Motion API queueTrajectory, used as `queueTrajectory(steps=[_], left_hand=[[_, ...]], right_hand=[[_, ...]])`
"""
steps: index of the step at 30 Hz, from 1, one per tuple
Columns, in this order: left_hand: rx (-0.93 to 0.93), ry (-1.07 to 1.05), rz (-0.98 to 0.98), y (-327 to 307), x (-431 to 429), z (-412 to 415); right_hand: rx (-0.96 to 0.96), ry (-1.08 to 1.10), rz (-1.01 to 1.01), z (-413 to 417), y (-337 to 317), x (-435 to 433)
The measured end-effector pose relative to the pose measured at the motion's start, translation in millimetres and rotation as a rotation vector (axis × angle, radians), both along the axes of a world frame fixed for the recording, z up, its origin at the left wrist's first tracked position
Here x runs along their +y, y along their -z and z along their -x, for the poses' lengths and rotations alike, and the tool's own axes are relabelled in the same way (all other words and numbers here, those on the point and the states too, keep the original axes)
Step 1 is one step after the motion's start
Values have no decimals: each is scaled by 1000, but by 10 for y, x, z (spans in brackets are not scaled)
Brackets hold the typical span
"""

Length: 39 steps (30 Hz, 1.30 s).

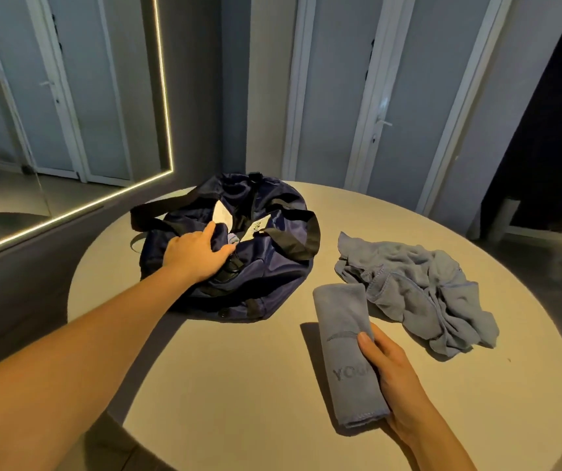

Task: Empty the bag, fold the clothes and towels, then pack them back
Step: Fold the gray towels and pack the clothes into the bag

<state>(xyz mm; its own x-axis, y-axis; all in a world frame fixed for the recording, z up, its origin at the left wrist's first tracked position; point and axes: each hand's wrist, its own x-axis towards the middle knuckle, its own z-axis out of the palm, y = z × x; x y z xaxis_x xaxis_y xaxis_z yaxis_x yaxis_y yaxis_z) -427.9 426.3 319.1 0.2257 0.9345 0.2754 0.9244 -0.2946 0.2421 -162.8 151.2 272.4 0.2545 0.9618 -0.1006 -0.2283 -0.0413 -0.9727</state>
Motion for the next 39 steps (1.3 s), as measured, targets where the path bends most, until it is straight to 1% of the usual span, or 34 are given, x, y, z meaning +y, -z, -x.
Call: queueTrajectory(steps=[2, 3, 6, 7, 10, 13, 15, 18, 21, 24, 27, 30, 34, 35, 36, 37, 39], left_hand=[[7, 26, -18, 52, -37, 61], [8, 38, -22, 57, -69, 95], [-38, 86, -26, 25, -260, 196], [-62, 107, -33, 16, -354, 239], [-103, 146, -14, 7, -657, 381], [-117, 151, -7, 45, -950, 510], [-129, 155, -21, 21, -1117, 561], [-91, 157, -32, -78, -1247, 590], [-38, 71, -12, -268, -1201, 523], [-40, 12, -59, -464, -1044, 315], [-49, -7, -58, -531, -865, 116], [-43, -43, 31, -450, -704, 54], [-24, -96, -21, -266, -648, 119], [-55, -100, -39, -237, -661, 135], [-126, -104, -48, -212, -672, 161], [-245, -111, -42, -197, -680, 198], [-543, -134, -9, -226, -673, 287]], right_hand=[[2, -8, 27, 13, -27, 24], [-30, -18, 24, 20, -54, 43], [-214, -28, -4, 89, -231, 96], [-252, -36, -28, 111, -300, 116], [-285, -58, -129, 268, -649, 209], [-374, -17, -241, 439, -994, 436], [-459, 14, -267, 567, -1177, 667], [-519, 14, -201, 685, -1320, 1075], [-568, -29, -94, 709, -1378, 1420], [-548, -90, -105, 701, -1476, 1659], [-497, -59, -166, 689, -1563, 1876], [-470, -24, -184, 663, -1589, 2090], [-423, -65, -234, 672, -1524, 2262], [-414, -84, -242, 675, -1478, 2289], [-409, -104, -242, 676, -1439, 2306], [-408, -122, -248, 673, -1409, 2327], [-385, -132, -266, 642, -1401, 2342]])
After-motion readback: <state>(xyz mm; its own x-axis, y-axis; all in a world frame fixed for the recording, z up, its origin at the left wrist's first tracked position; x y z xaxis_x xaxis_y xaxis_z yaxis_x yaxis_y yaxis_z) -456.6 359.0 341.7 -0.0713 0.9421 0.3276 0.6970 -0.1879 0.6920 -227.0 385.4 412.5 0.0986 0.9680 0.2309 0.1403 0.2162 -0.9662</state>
